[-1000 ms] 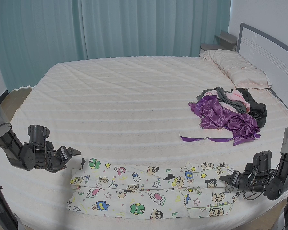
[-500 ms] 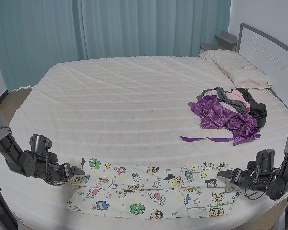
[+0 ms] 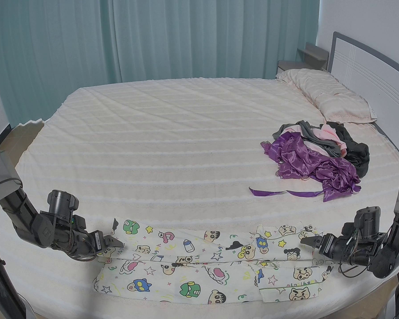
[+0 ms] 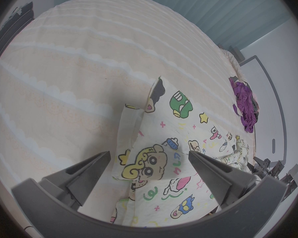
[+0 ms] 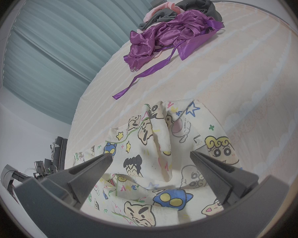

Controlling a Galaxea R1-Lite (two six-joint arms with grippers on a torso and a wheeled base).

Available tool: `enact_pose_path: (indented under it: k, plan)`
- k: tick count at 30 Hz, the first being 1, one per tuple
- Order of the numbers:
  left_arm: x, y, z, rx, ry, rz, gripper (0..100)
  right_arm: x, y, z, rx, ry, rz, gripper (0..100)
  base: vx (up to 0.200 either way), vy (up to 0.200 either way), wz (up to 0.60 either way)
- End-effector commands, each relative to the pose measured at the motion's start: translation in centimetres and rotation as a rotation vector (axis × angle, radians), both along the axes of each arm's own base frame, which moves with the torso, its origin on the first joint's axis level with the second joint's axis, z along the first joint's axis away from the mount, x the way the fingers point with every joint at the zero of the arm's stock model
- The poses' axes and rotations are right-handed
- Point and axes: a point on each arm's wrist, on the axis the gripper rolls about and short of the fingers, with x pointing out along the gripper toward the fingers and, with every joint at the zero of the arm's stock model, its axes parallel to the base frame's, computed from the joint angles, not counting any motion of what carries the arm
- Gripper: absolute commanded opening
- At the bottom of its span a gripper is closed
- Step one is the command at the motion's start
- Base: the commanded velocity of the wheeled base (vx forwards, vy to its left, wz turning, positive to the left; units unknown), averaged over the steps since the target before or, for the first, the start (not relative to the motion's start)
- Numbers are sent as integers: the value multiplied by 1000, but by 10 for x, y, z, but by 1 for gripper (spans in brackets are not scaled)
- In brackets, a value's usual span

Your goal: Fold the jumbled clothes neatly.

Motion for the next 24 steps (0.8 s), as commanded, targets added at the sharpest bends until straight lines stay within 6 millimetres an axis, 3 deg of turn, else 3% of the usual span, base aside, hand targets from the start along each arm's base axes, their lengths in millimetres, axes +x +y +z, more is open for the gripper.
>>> enact_pose_path:
  k: [1,24]
  plan:
    - [1,-1,-6,2,18,-2,100,0,1,0,1,0,3,100,0,0,0]
    - [6,-15,-18,-2,5,-46,100,0,1,0,1,1,6,100,0,0,0]
